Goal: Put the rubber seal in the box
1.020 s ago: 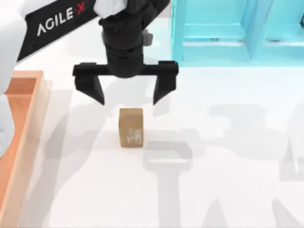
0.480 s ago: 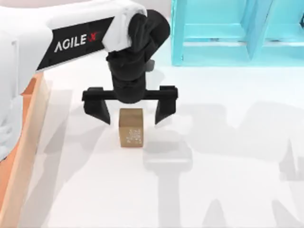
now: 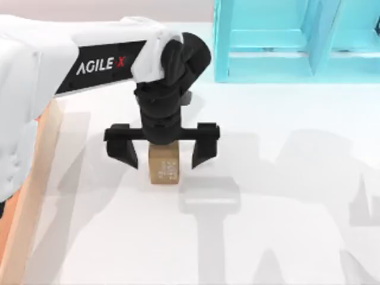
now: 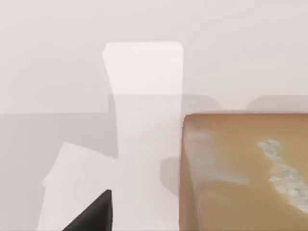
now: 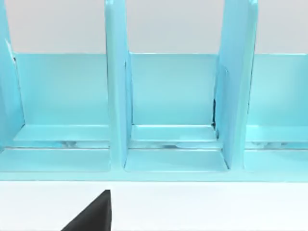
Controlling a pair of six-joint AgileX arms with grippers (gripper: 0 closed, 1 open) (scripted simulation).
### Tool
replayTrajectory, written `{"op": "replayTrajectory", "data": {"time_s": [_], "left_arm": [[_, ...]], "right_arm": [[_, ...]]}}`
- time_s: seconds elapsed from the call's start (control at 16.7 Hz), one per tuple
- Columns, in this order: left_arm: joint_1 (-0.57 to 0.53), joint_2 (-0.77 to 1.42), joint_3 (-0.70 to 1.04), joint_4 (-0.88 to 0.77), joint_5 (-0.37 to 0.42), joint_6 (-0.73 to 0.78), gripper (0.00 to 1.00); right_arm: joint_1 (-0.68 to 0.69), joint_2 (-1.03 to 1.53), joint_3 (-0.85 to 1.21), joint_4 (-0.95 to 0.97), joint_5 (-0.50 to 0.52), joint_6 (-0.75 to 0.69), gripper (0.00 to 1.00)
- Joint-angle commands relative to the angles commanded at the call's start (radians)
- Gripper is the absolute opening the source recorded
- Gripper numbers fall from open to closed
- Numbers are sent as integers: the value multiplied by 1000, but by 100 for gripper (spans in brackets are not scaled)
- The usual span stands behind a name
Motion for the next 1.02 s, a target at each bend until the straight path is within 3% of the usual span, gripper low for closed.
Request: {"op": "replayTrajectory", "data": {"time_s": [0.72,1.02], "left_arm": [[0,0,0,0,0,0,2],[0,0,0,0,0,0,0]], "right_arm": [[0,0,0,0,0,0,100],[0,0,0,0,0,0,100]]}}
